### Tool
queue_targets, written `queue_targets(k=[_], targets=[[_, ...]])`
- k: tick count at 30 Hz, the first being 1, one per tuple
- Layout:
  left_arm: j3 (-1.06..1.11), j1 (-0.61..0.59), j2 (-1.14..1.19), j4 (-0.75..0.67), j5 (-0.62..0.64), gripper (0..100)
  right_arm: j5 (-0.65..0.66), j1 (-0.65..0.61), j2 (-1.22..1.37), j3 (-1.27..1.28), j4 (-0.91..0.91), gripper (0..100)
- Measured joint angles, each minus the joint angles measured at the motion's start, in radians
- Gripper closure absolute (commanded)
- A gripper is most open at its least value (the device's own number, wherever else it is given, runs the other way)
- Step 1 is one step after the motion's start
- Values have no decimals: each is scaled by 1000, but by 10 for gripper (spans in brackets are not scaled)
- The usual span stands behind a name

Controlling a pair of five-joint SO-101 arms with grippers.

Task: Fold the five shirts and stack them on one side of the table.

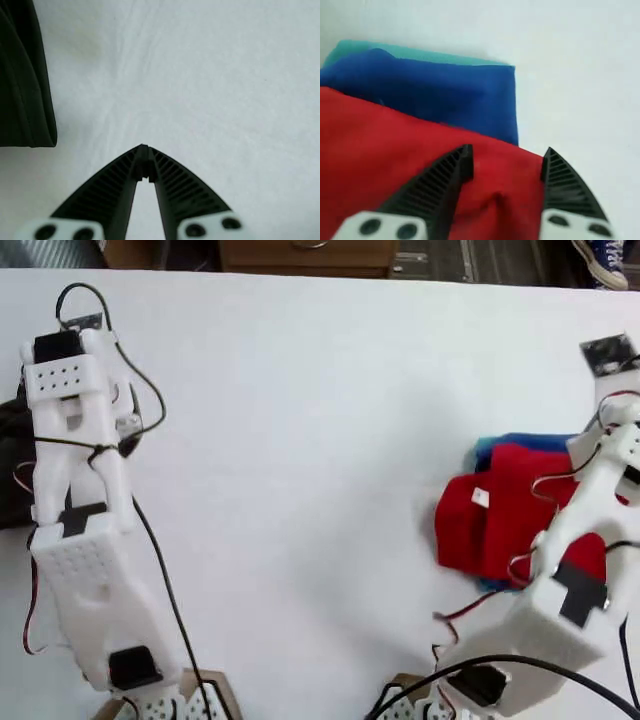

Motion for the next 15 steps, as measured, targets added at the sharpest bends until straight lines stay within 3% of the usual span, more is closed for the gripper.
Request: queue_targets(k=[11,15], targets=[[0,15,0,5,0,977,0,64,97,-26,-2,784],[0,48,0,5,0,977,0,66,97,-34,29,993]])
